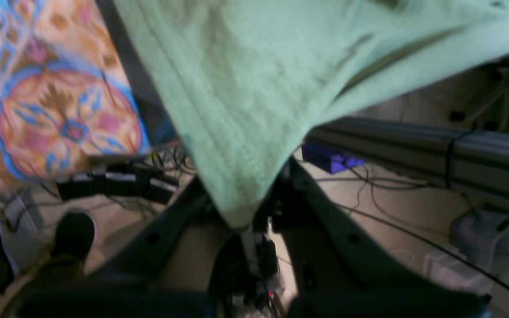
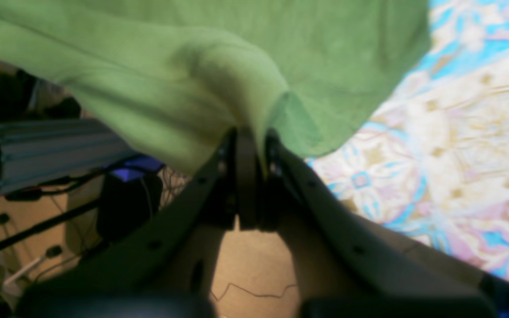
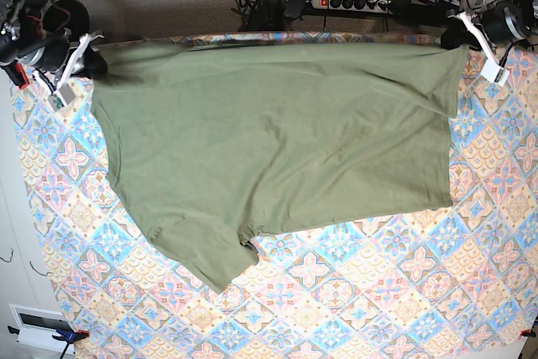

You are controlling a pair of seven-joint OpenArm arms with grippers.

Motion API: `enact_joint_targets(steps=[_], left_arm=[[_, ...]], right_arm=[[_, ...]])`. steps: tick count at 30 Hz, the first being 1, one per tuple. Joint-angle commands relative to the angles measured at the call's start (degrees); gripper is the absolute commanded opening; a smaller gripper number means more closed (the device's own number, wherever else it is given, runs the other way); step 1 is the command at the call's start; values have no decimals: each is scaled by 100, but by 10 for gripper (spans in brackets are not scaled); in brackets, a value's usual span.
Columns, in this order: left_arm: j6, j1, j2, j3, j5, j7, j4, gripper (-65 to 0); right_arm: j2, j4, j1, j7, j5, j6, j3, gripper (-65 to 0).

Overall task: Layout the t-shirt on the table in an organized manner, then fold the t-shirt properly
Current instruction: 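Lift the t-shirt high with both grippers and swing it over the table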

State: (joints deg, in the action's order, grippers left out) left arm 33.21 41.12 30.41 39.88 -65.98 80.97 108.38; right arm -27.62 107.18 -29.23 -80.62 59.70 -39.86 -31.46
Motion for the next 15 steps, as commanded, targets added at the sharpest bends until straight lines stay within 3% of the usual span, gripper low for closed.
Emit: enact_joint_targets(steps=[1,8,15], left_arm=[[15,41,110,43,-97,-97,252,-650],[15,419,471,-397,-97,-97,630,-650],[15,543,805,-625,-53,-97,683,-650]], right_arm=[[-109,82,0,62,91,-14,-49,-643],[-126,82,-474,62,91,-14,-41,-643],[-346,91,-896,62,91,-14,-93,-643]])
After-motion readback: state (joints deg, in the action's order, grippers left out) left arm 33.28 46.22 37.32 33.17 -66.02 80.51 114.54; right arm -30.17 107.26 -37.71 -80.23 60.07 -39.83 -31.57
